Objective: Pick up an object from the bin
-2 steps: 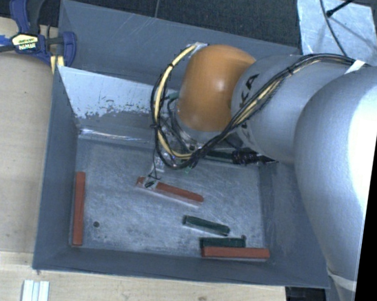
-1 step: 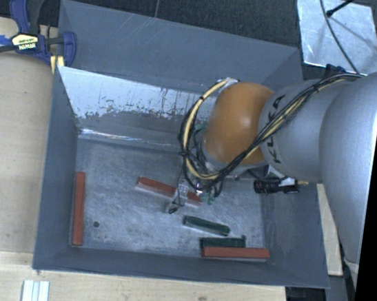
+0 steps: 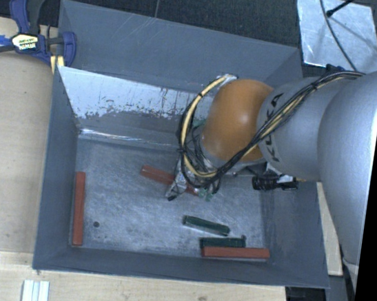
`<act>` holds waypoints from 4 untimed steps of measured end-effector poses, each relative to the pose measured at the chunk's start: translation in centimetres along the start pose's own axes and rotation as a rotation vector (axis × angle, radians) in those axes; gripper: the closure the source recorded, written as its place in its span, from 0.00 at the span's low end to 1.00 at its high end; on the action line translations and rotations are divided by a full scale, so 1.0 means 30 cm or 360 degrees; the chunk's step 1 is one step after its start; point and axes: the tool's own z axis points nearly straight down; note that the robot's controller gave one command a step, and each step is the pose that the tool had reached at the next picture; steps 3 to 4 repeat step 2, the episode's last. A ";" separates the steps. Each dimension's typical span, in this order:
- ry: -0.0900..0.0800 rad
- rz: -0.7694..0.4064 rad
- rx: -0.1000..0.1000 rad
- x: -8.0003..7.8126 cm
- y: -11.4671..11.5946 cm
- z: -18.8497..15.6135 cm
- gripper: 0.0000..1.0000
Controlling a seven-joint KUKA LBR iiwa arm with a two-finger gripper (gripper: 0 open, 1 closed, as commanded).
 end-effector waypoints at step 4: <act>-0.0005 0.0019 -0.0002 0.092 -0.045 -0.629 1.00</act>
Offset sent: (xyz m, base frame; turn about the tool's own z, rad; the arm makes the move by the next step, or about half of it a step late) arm -0.0207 -0.0061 0.1136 -0.0138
